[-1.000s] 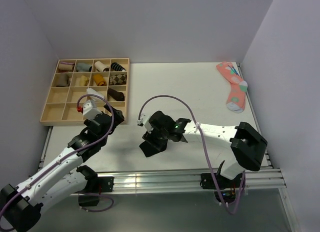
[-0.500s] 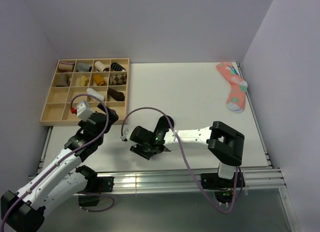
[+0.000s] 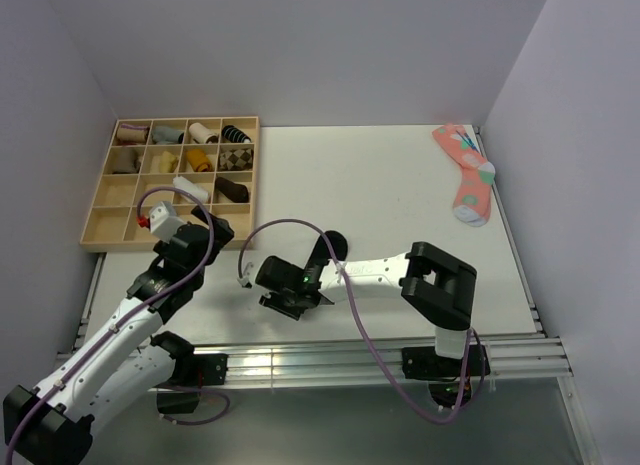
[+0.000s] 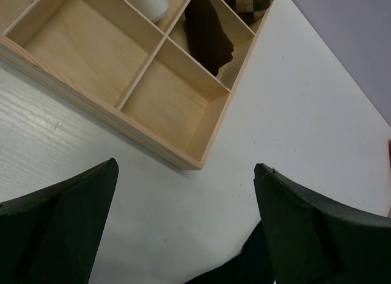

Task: Roll the socks
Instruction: Move the sock to the center of the board.

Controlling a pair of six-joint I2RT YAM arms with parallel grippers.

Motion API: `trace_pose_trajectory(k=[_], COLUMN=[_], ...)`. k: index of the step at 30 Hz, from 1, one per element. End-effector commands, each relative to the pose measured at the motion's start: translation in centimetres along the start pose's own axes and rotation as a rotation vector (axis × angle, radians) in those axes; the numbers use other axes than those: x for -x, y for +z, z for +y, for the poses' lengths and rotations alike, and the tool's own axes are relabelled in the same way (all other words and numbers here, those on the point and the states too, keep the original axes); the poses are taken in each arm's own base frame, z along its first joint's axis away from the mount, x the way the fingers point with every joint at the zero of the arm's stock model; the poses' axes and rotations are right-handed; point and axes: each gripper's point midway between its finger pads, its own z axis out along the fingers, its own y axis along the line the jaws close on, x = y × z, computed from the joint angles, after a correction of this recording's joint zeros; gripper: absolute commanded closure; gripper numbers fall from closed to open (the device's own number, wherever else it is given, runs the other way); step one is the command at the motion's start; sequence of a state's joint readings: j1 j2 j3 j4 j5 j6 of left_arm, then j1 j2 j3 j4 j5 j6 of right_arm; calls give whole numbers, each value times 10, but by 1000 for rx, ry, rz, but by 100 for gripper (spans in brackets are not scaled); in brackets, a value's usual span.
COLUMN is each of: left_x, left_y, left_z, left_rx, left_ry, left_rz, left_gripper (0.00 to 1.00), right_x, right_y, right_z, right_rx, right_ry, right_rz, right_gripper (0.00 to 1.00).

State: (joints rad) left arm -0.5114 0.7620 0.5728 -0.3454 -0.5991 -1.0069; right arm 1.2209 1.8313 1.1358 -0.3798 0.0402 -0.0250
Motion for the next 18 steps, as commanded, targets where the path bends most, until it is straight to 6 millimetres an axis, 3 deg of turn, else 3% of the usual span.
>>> trace_pose_trajectory(k=[1,12,18], left_x=[10,4,-3], left_y=[-2,7,11], left_z=[-9,-9,-11], left_rx=[-27,-21,-27], left_ry=[-5,5,1], left_rz=[-18,-4,15], left_gripper=[1,1,1], right_x=[5,-28,-18], right_y=[-5,-16,-37], right_z=[-8,-71,-90], right_rx=[-1,57,24], right_ry=[-83,-56,-22], right_rz=[-31,-8,-85], right_gripper=[60,64,57])
